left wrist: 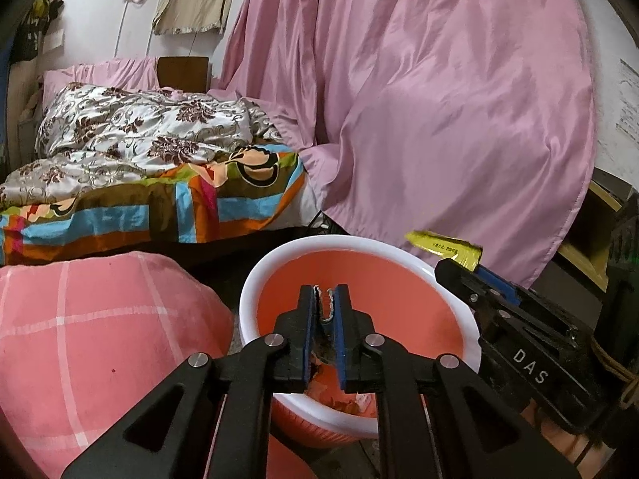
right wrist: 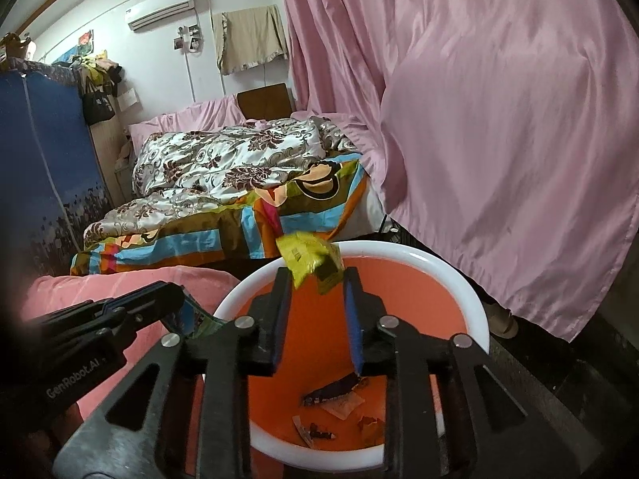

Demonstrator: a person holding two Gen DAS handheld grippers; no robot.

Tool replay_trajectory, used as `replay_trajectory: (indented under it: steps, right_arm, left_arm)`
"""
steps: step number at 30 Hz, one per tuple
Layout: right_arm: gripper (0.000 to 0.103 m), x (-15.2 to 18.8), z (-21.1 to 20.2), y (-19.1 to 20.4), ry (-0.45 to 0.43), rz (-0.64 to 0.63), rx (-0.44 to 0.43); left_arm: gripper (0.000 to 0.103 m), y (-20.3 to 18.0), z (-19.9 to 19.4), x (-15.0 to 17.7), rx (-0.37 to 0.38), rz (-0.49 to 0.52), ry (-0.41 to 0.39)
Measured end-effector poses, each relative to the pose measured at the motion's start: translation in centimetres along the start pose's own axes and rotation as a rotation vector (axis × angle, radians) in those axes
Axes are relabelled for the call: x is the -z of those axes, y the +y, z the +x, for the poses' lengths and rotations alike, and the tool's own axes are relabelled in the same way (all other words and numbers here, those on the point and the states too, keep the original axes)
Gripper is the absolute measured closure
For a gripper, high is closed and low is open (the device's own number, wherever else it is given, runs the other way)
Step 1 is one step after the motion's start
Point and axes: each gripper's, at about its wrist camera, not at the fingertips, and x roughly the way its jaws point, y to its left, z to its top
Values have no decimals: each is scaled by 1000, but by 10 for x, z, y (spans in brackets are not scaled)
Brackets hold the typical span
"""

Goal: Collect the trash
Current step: 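Open both tools to drop the tube and yellow wrapper into the bucket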

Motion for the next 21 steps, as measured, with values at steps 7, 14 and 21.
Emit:
replay_trajectory:
  steps: [7,14,21]
  right_arm:
    - [60,-2,1,-1,3,3,5]
    - [54,-2,2,-2,3,10,16]
    - [48,-2,1,-5,-6,13,25]
  left_arm:
    - [82,8,1,1,5,-22,15]
    - [76,12,3,-3,16,-41,14]
    - [70,14,3,-2,6,-47,3]
